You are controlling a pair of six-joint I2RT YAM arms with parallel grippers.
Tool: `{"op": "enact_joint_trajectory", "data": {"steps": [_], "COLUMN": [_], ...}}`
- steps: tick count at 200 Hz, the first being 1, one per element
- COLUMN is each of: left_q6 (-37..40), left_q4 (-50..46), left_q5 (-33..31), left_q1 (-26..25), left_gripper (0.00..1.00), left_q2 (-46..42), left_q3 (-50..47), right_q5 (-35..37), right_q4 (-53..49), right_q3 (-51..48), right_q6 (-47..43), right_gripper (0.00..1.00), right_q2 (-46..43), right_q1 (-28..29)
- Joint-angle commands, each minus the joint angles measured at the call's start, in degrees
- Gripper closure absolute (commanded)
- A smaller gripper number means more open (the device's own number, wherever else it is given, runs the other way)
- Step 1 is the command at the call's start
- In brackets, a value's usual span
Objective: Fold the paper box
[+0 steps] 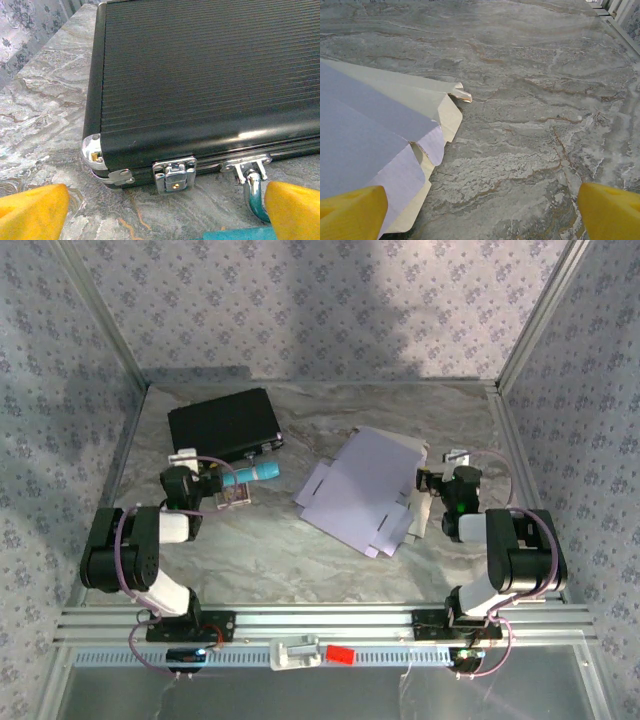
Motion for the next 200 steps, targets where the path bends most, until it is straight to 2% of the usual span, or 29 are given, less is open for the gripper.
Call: {"op": "enact_joint_trajectory", "data": {"steps": [1,156,167,188,200], "left_q6": [-0.18,-0.31,0.77,6.37,8.01], "left_q4": [1.73,3.8,3.34,-3.87,-4.09], "left_q5": [-0.62,0.75,-2.64,-13.62,-17.86], "left_q1": [-0.19,0.18,-1.38,-8.85,-12.99], "left_gripper": [0.0,0.0,0.0,0.0,0.0], "left_q2": [-0.63,-0.97,-2.92,-11.34,-16.47], "left_q3": [-0.17,-1.36,-1.81,-0.71,-0.41], "right_q5": [-0.62,-0.42,2.92,11.67,16.22], "right_q4": [-0.3,0.45,-1.54,-7.15,-7.94], "right_q3": [1.18,0.45,0.44,0.21,0.5], "right_q6": [-0.81,-0.88,-1.43,-3.67,-4.26], "right_gripper": [0.01,0.01,0.01,0.01,0.01], "right_q2": [0.02,-0.68,-3.22,-12.54,-18.51], "right_q1": [-0.45,-0.26,1.05,5.44,8.61]}}
